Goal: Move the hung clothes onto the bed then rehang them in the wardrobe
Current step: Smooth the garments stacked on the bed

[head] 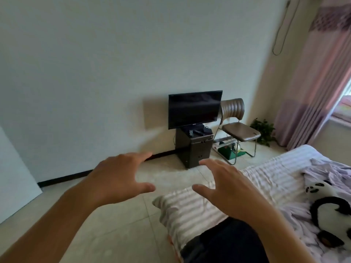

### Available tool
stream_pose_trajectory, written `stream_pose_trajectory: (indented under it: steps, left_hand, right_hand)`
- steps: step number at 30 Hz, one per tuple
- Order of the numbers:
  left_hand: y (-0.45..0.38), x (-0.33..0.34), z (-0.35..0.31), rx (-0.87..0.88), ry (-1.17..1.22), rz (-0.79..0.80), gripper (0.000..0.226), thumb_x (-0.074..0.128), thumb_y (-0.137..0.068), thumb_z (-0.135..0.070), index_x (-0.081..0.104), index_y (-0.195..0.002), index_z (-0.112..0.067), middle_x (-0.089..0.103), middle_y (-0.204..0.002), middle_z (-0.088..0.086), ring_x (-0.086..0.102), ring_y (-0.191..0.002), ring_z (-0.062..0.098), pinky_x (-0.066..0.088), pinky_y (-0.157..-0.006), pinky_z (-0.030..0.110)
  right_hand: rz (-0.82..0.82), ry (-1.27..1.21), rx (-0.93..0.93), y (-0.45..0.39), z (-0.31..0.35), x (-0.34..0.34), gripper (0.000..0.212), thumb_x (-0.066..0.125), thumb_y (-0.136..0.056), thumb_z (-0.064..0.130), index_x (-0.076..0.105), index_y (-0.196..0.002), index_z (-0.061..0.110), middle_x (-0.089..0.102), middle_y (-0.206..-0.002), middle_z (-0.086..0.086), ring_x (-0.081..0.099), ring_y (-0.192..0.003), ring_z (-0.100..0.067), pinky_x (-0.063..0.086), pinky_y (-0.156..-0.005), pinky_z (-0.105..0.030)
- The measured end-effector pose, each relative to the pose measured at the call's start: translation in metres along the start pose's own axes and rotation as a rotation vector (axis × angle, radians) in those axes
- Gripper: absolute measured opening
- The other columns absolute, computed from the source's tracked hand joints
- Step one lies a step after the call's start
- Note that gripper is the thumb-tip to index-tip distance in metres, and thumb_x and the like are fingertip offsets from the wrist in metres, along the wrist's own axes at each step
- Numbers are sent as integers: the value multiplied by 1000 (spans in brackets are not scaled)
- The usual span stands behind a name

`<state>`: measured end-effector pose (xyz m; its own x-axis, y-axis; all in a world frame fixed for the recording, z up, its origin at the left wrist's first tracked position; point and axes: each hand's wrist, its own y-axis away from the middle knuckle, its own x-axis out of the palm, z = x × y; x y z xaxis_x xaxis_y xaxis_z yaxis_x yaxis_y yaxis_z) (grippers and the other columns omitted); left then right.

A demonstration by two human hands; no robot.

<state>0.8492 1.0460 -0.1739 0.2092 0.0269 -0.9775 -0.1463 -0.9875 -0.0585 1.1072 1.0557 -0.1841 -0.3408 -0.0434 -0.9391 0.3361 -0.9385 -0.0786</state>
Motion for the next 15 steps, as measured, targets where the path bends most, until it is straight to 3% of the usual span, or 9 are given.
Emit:
stream_pose_trajectory:
  steps: [7, 15]
  left_hand:
    - [136, -30, 18, -297, -17, -93, 87, 61, -75, -74, 25, -149, -45, 34, -153, -21, 41, -136, 8, 38, -105, 32]
    - [287, -38, 11, -585, -17, -87, 88, 58, -74, -77, 24, -149, -45, 32, -154, -21, 38, -138, 8, 35, -108, 31]
  right_hand:
    - [80, 23, -288, 29, 75, 0, 74, 59, -88, 60, 29, -148, 28, 34, -152, 9, 49, -122, -12, 41, -97, -27]
    - [181, 64, -579, 90, 155, 11, 76, 58, -88, 62, 28, -150, 31, 34, -153, 11, 47, -129, -13, 39, -101, -29]
